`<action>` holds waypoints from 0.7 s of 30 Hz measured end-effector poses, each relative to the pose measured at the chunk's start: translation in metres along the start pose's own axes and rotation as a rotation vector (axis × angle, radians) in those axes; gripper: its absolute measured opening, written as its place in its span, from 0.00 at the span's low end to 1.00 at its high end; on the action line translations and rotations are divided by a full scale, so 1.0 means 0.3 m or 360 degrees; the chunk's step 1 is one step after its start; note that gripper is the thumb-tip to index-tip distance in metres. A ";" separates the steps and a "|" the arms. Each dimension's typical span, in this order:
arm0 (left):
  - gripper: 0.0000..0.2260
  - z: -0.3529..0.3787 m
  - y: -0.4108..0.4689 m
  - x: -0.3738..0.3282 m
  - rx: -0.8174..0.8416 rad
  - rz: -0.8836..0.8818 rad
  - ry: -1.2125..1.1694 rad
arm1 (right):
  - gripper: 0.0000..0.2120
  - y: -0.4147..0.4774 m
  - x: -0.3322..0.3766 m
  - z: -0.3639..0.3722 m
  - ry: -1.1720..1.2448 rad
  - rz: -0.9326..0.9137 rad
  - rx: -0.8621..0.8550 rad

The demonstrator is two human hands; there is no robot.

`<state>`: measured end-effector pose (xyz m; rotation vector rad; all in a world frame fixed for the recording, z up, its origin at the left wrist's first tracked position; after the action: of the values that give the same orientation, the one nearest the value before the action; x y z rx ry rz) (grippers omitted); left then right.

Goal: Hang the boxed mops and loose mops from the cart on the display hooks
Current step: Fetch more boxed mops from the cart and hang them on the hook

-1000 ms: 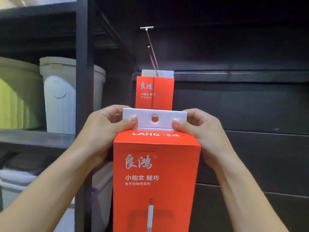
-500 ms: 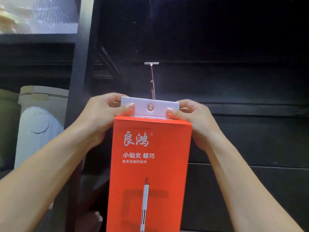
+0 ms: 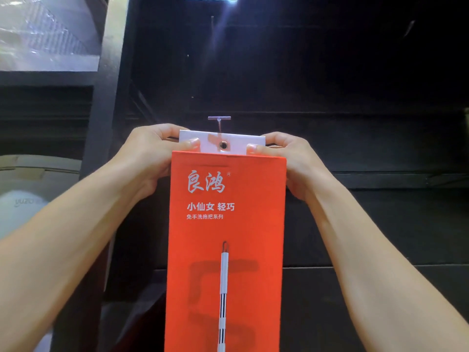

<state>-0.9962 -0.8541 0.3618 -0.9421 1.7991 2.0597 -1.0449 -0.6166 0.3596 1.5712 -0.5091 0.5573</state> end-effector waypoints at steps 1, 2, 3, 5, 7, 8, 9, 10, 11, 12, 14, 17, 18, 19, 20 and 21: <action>0.03 0.000 0.007 -0.001 -0.0007 -0.0006 -0.0004 | 0.11 0.009 0.005 0.001 0.0001 0.0008 0.0005; 0.04 0.001 0.012 -0.003 -0.0016 -0.0015 -0.0008 | 0.11 0.016 0.009 0.003 -0.0001 0.0019 0.0010; 0.04 0.001 0.017 -0.003 -0.0024 -0.0023 -0.0002 | 0.11 0.023 0.012 0.003 -0.0008 0.0031 0.0015; 0.06 0.002 0.024 -0.004 -0.0033 -0.0038 0.0015 | 0.12 0.032 0.016 0.005 -0.0024 0.0051 0.0031; 0.07 0.004 0.028 -0.005 -0.0031 -0.0057 0.0015 | 0.12 0.035 0.017 0.006 -0.0030 0.0071 0.0038; 0.08 0.004 0.028 -0.006 -0.0032 -0.0065 0.0018 | 0.12 0.035 0.018 0.006 -0.0030 0.0077 0.0037; 0.08 0.001 0.027 -0.005 -0.0034 -0.0075 0.0027 | 0.12 0.035 0.019 0.008 -0.0031 0.0082 0.0037; 0.08 0.000 0.023 -0.004 -0.0035 -0.0088 0.0033 | 0.12 0.032 0.019 0.010 -0.0038 0.0087 0.0039; 0.08 -0.001 0.020 -0.001 -0.0035 -0.0100 0.0035 | 0.12 0.030 0.016 0.013 -0.0048 0.0090 0.0041; 0.09 -0.002 0.017 0.001 -0.0036 -0.0108 0.0034 | 0.12 0.026 0.013 0.016 -0.0058 0.0094 0.0043; 0.09 -0.005 0.010 0.003 -0.0041 -0.0115 0.0033 | 0.12 0.017 0.006 0.022 -0.0061 0.0109 0.0043; 0.09 -0.004 0.006 0.001 -0.0042 -0.0123 0.0044 | 0.11 0.009 0.008 0.023 -0.0041 0.0125 0.0039; 0.09 -0.006 0.007 -0.001 -0.0042 -0.0126 0.0045 | 0.11 0.007 0.011 0.024 -0.0028 0.0134 0.0043; 0.08 -0.008 0.010 -0.002 -0.0045 -0.0129 0.0047 | 0.11 0.008 0.012 0.027 -0.0019 0.0138 0.0049; 0.08 -0.009 0.012 -0.005 -0.0052 -0.0134 0.0050 | 0.11 0.012 0.013 0.029 -0.0015 0.0136 0.0054; 0.08 -0.010 0.015 -0.005 -0.0057 -0.0138 0.0050 | 0.11 0.017 0.011 0.030 -0.0017 0.0130 0.0057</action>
<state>-0.9967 -0.8574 0.3660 -1.0488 1.7100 2.0412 -1.0451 -0.6259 0.3652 1.5936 -0.5762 0.6232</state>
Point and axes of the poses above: each hand's wrist, its own y-axis towards the middle knuckle, its own z-axis out of the palm, x = y × z, the point moved 5 cm from there along y, towards the middle knuckle, and after that the axes turned 1 degree about -x, right-handed, at the moved point
